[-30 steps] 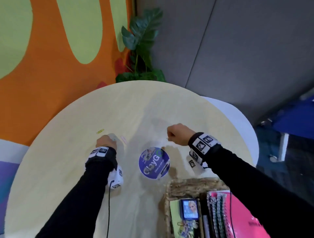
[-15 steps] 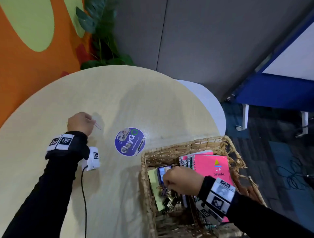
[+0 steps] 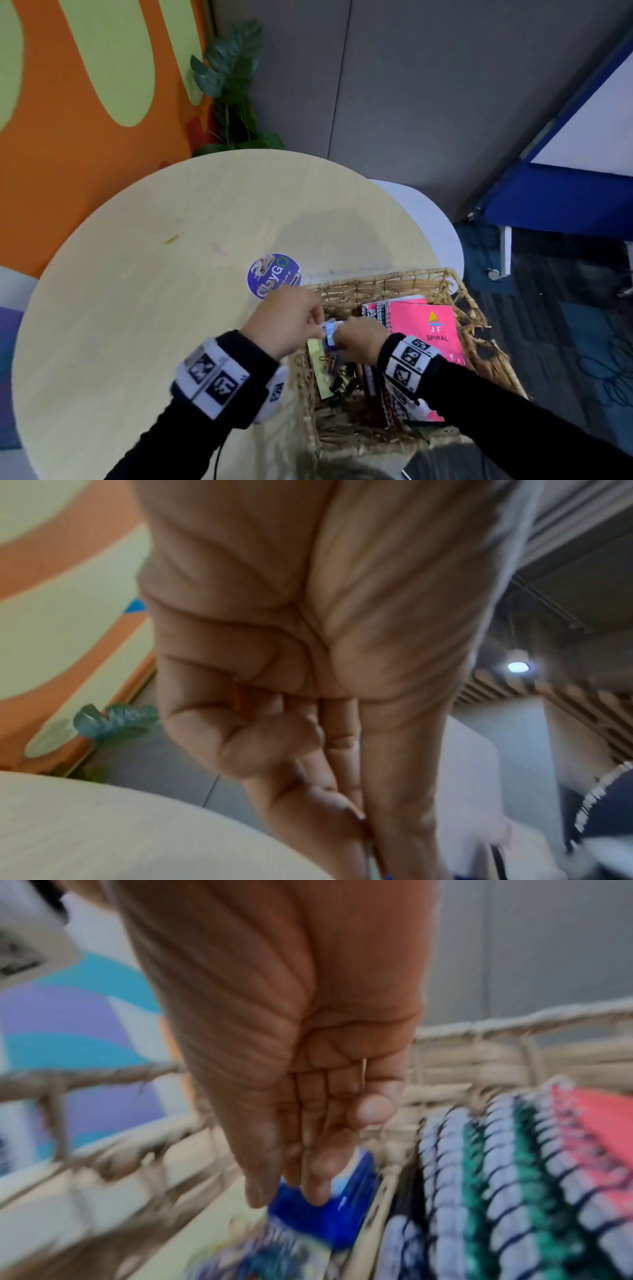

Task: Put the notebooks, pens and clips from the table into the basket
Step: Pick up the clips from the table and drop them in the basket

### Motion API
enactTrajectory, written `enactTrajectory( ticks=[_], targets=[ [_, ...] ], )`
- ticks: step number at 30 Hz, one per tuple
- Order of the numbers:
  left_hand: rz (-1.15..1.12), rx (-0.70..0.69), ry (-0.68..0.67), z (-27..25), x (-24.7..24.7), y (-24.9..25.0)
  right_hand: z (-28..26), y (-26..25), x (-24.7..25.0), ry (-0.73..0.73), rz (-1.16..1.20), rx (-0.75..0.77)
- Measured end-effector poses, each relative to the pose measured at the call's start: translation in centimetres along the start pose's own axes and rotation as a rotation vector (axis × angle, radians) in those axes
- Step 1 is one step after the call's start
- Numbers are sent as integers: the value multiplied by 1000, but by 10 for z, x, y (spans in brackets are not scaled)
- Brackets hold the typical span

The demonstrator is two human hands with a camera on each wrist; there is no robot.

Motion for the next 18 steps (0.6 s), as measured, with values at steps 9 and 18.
enactTrajectory(
  ticks=[9,18],
  targets=[
    [401,-25,-354,27,-88,40,-45,67,15,323,303,-202],
    [448,-29,-454,32,-96,41,-52,67,-8,320,354,-194]
  ],
)
Point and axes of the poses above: each hand's wrist, its own z-axis towards the middle knuckle, its own x-axis out of the back of the hand, y = z × x, the point moved 6 cm from there along z, towards the middle knuckle, and after that the axes turned 3 degrees about x, right-handed, at the moved point
